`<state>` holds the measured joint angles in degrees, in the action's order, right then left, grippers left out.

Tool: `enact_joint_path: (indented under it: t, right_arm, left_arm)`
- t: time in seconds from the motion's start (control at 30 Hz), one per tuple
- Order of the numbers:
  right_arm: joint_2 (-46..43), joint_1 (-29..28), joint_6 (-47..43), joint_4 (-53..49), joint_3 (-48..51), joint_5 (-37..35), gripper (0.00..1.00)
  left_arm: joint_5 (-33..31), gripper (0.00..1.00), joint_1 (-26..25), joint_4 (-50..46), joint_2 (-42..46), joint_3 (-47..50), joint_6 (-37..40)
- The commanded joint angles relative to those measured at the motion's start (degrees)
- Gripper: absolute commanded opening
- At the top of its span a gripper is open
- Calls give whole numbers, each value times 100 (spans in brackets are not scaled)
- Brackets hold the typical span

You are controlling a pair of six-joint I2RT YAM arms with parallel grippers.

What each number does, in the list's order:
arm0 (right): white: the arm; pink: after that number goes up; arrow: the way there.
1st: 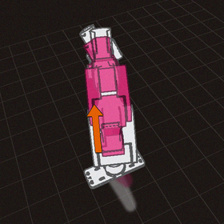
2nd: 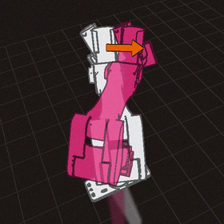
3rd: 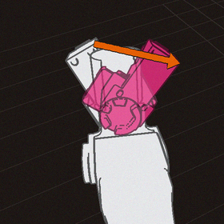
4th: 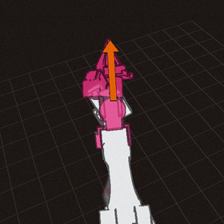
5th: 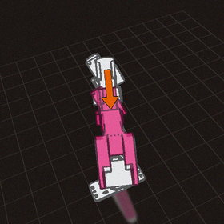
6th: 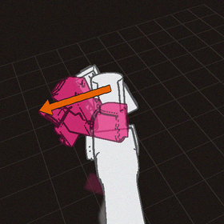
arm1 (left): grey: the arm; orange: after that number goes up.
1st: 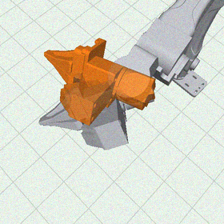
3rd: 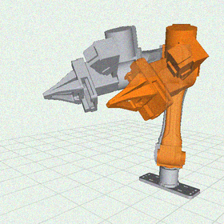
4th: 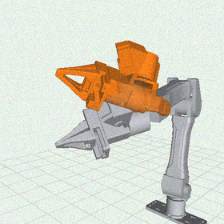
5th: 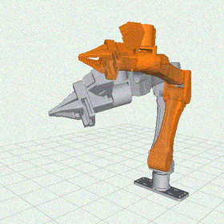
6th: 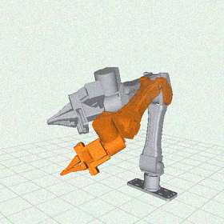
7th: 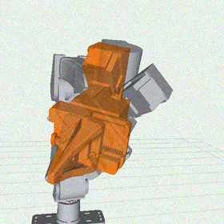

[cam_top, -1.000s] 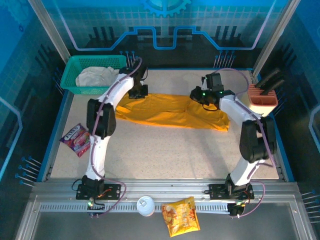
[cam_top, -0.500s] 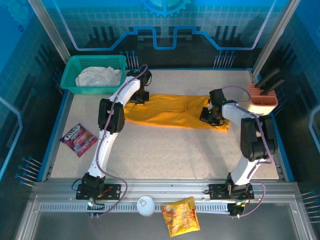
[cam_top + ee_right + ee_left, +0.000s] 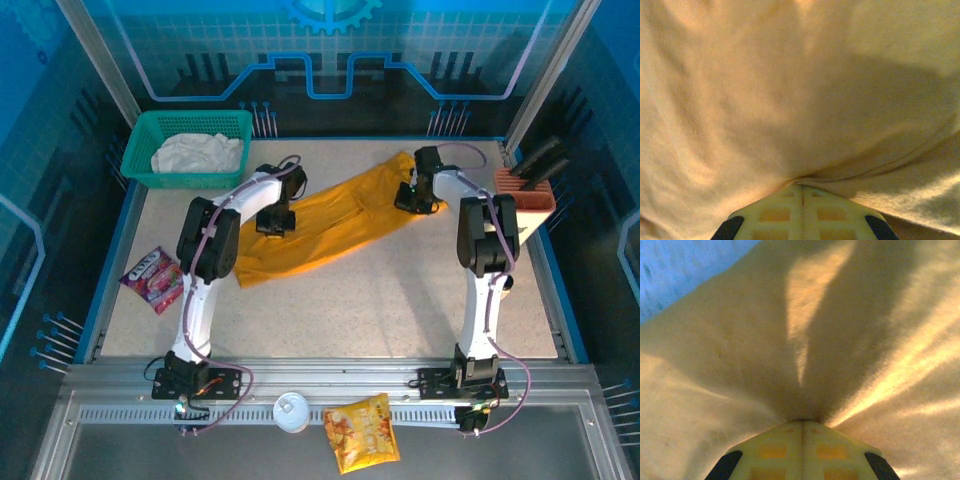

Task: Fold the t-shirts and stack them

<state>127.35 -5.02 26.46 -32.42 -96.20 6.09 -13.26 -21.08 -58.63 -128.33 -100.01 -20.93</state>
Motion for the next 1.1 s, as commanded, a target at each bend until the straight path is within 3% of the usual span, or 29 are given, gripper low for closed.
enact_joint_path:
  t: [0.0, 0.27, 0.47, 0.57, 0.77, 0.9, 1.07]
  right_arm:
    - [798, 62, -267, -720, -1130, 125, 0]
    - [2357, -14, -338, -1651, -3845, 803, 0]
    - [2206, -155, -261, -1649, -4107, 1176, 0]
    - [1511, -225, -289, -1360, -3380, 1245, 0]
    - [-787, -350, -14, -186, -525, 1087, 0]
    - [-1909, -463, 445, 612, 1379, 1219, 2]
    - [-2430, -768, 1017, 1563, 2796, 1314, 4]
  left_arm:
    - [673, 0, -307, 243, 255, 1007, -431]
    - [1690, 1, -1242, 1021, 1538, 2527, -1211]
    - [1885, 6, -1729, 913, 2382, 2390, -1441]
    - [1660, 11, -1765, 568, 2772, 2042, -1417]
    - [985, 22, -1733, 80, 3161, 1725, -1192]
    - [956, 19, -1491, 283, 3006, 2165, -1151]
    - [1040, 13, -1345, 793, 2644, 2800, -1125]
